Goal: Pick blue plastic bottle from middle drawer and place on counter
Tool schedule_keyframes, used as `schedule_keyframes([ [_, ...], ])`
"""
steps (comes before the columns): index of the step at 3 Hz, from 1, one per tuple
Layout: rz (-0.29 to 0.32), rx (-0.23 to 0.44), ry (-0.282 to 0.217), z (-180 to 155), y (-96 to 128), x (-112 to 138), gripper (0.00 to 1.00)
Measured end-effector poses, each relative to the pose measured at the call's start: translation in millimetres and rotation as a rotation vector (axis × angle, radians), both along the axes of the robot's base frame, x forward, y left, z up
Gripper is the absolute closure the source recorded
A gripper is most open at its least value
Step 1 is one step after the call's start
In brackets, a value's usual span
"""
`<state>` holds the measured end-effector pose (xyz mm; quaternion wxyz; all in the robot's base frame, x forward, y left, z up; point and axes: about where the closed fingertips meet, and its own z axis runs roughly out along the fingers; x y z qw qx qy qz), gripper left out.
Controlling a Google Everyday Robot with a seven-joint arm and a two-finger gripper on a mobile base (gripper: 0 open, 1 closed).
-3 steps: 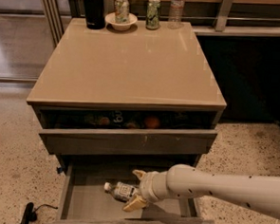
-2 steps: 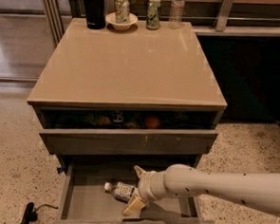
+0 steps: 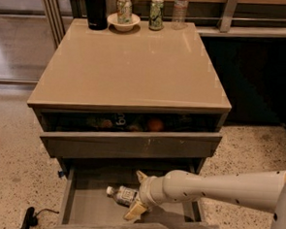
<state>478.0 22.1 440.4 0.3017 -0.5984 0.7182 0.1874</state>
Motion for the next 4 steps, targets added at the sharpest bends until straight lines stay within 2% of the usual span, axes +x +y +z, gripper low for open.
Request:
schedule_keyframes([
  [1, -0.006, -0.015, 0.004, -16.2, -1.0, 3.6, 0.16],
  [4, -0.02, -0.096, 0.014, -62.1, -13.8, 9.3, 0.18],
])
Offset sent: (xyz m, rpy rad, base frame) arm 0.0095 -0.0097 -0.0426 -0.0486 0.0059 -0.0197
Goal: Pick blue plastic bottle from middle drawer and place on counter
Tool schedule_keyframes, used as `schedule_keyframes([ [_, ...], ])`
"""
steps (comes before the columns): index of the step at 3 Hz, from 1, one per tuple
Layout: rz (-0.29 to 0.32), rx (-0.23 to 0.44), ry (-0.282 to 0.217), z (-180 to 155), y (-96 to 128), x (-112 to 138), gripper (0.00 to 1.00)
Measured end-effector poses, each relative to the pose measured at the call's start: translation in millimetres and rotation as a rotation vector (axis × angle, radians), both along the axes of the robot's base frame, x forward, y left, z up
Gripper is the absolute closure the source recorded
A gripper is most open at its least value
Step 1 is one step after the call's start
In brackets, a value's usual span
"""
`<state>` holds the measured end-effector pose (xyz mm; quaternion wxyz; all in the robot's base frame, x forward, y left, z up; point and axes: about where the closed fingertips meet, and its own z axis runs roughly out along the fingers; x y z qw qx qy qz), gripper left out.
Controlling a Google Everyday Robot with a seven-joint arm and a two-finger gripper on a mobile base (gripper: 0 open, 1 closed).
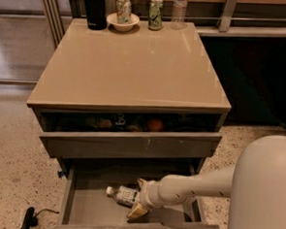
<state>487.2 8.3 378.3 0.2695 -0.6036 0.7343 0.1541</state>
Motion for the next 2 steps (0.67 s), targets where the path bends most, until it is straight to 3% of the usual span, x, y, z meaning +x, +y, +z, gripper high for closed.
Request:
schedule_keyframes([
  [2, -0.004, -0.025, 0.0, -8.2, -3.0, 1.2, 0.68],
])
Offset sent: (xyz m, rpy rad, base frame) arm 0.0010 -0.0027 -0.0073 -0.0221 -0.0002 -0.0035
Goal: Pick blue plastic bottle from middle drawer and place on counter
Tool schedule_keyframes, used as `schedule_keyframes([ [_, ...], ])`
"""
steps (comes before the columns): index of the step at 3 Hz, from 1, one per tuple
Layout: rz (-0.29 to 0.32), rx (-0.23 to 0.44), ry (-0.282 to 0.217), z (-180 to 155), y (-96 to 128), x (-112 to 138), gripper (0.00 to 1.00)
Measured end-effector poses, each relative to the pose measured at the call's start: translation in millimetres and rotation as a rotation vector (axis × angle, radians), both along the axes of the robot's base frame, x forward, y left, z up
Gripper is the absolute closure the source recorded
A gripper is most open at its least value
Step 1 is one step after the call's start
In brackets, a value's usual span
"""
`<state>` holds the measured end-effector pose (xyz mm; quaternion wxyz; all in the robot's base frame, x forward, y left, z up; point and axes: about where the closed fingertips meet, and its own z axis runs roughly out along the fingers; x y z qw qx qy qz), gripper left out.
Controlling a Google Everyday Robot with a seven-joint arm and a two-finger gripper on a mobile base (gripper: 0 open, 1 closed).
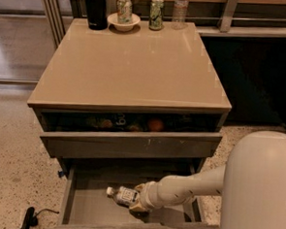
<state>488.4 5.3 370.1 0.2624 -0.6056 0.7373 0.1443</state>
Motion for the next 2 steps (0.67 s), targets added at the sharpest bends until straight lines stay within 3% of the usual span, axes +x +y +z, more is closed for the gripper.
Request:
schedule_keyframes([
  [1, 0.0, 0.0, 0.0, 0.0, 0.0, 0.0, 0.92],
  [2, 0.0, 0.0, 0.0, 0.0, 0.1, 0.0, 1.0],
])
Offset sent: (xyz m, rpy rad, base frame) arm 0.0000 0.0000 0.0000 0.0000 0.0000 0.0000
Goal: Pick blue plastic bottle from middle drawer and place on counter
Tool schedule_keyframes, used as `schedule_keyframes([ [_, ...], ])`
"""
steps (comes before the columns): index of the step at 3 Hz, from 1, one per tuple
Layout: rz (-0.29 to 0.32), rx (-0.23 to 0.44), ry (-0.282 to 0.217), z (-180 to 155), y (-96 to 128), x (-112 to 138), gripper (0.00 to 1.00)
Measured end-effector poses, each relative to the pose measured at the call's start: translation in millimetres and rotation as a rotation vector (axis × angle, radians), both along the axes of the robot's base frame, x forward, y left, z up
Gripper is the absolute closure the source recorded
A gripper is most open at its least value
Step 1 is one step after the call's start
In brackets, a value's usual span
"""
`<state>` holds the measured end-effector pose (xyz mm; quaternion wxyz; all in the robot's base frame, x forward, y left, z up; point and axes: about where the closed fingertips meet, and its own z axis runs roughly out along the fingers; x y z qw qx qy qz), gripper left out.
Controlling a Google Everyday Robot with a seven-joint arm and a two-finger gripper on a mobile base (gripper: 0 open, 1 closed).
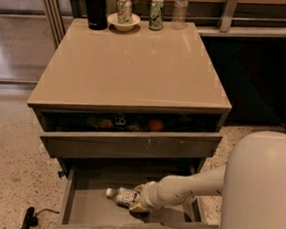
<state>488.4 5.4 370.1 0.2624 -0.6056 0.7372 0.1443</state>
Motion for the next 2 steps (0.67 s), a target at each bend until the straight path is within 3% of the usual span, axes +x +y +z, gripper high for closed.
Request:
schedule_keyframes([
  [2, 0.022, -0.009, -0.01, 11.6, 3.7, -2.0, 1.0],
])
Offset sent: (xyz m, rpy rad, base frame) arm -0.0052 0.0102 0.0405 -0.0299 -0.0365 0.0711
